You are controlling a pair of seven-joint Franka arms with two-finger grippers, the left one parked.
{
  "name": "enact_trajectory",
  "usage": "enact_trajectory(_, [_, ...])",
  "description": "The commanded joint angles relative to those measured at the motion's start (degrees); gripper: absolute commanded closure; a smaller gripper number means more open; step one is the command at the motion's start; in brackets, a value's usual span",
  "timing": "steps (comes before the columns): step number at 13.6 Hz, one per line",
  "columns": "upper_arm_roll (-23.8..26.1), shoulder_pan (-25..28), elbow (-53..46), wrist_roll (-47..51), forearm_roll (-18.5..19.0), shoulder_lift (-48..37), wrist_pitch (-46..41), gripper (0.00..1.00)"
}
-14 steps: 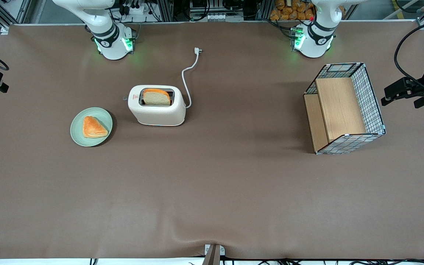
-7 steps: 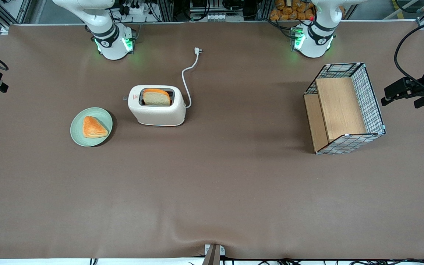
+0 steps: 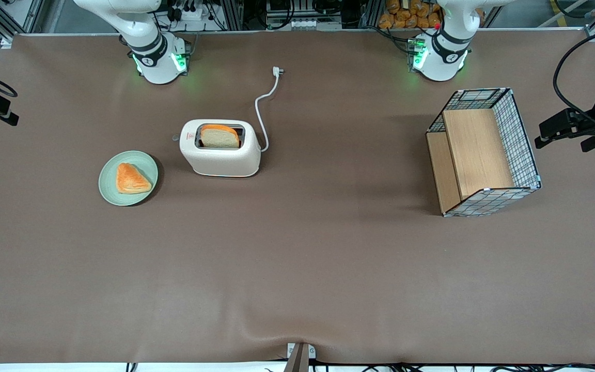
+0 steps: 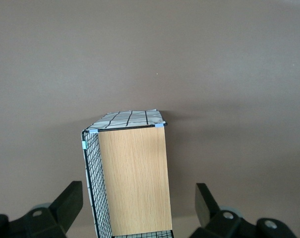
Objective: Press toaster button with right arm
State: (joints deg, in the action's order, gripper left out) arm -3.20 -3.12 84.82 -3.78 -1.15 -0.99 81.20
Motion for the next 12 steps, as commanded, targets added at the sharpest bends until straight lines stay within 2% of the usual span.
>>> enact_trajectory(1, [0.12, -0.13, 1.22, 0.26, -0.34, 0.11, -0.52, 0.00])
enact_trajectory(5, [0.21, 0.31, 4.64, 0.70, -1.05, -0.06, -1.48, 0.00])
enact_trajectory(6, [0.21, 0.22, 5.79, 0.79, -2.53, -0.24, -2.62, 0.07])
enact_trajectory(7, [0.21, 0.05, 6.93, 0.88, -3.67, -0.50, -3.85, 0.18])
enact_trajectory(8, [0.21, 0.04, 8.85, 0.88, -4.03, -1.03, -4.29, 0.38])
enact_trajectory(11, [0.21, 0.31, 12.99, 0.97, -4.65, -2.70, -4.39, 0.85])
enact_trajectory(12, [0.21, 0.31, 14.83, 1.05, -5.17, -3.31, -4.21, 0.94])
